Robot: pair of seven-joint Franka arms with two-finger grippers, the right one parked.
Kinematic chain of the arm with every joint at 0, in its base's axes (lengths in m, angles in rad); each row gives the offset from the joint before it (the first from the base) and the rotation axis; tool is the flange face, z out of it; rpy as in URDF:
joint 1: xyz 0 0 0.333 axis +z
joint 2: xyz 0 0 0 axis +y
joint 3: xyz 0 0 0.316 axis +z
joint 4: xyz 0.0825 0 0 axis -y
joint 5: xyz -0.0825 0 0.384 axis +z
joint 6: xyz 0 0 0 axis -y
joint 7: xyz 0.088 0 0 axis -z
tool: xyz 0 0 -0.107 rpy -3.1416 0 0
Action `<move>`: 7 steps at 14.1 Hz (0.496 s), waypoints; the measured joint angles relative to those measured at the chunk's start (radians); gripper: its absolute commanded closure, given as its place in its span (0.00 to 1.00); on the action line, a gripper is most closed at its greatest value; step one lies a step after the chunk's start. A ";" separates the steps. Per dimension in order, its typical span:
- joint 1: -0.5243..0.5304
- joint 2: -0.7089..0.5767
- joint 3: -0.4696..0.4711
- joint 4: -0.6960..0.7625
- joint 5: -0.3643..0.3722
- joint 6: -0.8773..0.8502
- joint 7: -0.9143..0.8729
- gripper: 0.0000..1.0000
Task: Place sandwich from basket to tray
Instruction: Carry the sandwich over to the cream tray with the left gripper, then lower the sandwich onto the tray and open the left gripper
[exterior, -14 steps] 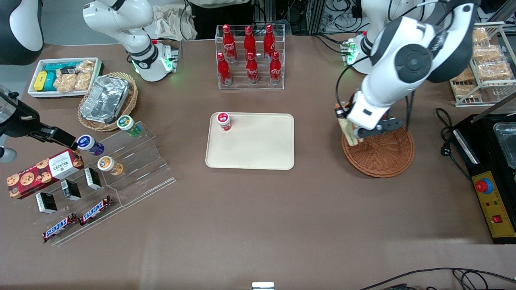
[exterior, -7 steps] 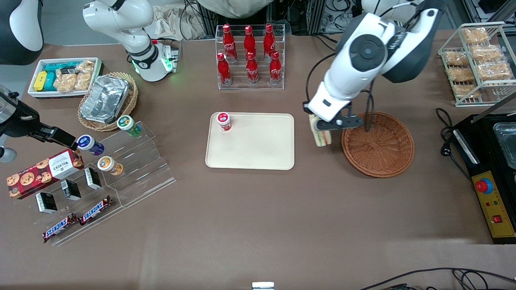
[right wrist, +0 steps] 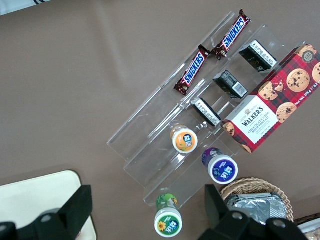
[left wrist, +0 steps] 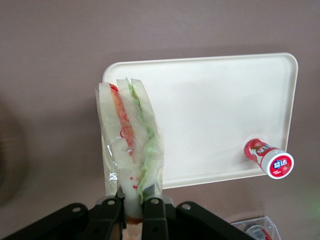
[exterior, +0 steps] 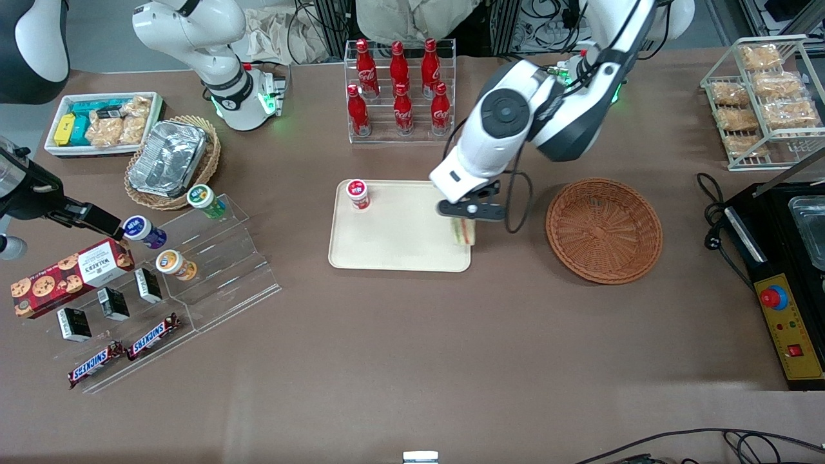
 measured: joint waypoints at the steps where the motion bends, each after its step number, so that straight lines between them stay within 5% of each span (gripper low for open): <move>1: -0.010 0.022 0.000 -0.001 0.000 0.024 0.004 1.00; 7: -0.030 0.178 0.000 -0.013 0.001 0.150 0.018 1.00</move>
